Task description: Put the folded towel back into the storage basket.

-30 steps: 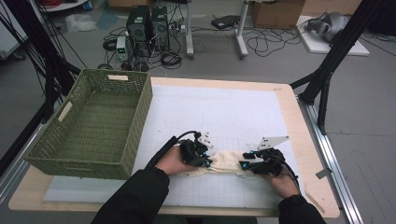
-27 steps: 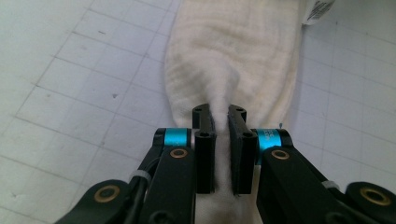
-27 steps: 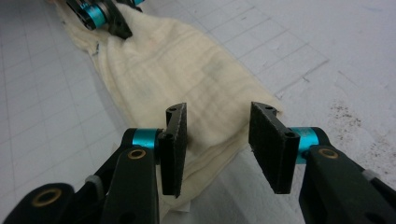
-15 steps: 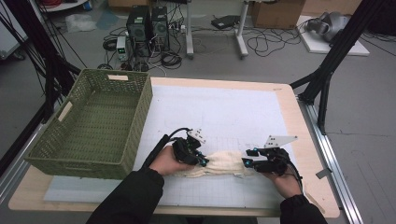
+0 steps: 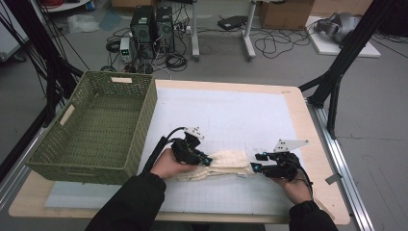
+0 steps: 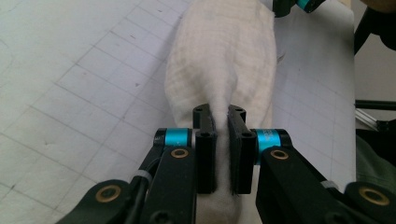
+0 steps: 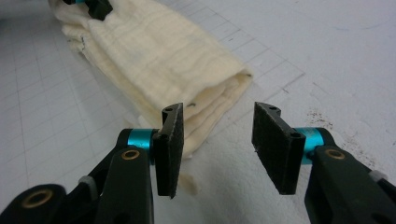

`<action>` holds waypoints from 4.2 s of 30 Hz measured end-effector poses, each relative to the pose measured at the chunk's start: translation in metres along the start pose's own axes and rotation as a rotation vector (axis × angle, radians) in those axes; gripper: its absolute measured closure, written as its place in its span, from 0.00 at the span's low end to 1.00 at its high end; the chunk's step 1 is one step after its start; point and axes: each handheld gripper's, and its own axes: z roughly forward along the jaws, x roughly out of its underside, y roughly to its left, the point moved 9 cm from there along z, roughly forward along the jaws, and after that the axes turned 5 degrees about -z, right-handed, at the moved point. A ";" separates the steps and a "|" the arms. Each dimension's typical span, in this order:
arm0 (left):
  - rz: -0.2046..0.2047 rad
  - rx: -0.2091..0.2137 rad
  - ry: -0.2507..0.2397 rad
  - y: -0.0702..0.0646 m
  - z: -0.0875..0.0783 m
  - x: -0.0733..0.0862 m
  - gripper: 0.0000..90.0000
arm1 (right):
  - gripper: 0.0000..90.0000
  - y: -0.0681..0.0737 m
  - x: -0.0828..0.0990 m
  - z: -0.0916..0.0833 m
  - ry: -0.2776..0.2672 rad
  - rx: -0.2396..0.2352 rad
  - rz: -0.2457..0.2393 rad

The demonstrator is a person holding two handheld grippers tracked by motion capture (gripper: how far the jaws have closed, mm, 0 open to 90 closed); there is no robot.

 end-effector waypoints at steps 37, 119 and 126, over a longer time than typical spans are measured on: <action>0.299 -0.217 0.141 -0.010 0.029 0.022 0.67 | 0.52 0.005 0.002 0.005 0.026 -0.003 -0.019; -0.233 0.001 -0.293 -0.004 -0.078 -0.028 0.88 | 0.21 -0.002 0.004 -0.001 -0.019 0.016 0.038; -0.237 0.004 -0.312 -0.007 -0.096 -0.029 0.88 | 0.19 -0.001 0.003 -0.001 -0.025 0.020 0.029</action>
